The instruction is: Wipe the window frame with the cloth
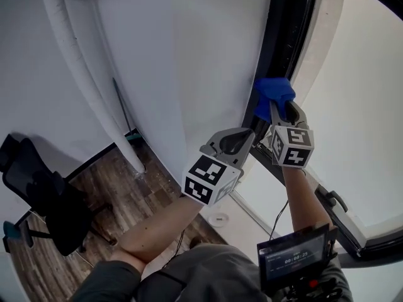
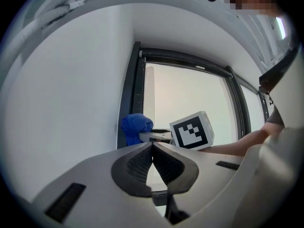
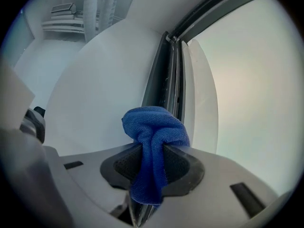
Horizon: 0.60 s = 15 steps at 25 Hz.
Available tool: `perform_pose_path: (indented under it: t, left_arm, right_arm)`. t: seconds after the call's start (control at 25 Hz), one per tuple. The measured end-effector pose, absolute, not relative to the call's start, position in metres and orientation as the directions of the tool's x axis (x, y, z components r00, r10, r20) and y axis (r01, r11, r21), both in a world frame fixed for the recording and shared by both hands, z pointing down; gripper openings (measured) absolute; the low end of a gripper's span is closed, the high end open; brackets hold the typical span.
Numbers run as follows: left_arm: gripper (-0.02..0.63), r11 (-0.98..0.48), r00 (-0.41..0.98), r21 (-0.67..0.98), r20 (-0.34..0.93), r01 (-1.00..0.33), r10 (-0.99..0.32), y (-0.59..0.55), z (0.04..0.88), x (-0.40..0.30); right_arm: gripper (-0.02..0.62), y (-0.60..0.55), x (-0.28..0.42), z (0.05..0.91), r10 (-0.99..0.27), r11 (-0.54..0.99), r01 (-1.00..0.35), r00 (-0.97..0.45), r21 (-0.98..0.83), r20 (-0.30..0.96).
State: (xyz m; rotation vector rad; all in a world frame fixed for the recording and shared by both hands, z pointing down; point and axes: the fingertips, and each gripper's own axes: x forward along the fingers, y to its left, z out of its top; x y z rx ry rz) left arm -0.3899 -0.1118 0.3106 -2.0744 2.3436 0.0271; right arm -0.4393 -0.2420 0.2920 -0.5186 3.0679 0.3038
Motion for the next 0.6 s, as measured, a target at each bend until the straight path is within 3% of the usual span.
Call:
perform_pose_path:
  t: [0.6]
  left_arm:
    - [0.008,0.101,-0.092,0.081,0.110,-0.992,-0.990,-0.096,0.421,-0.386]
  right_arm:
    - [0.127,-0.240,-0.436,0.488,-0.370,0.926,-0.337,-0.900,0.170,0.231]
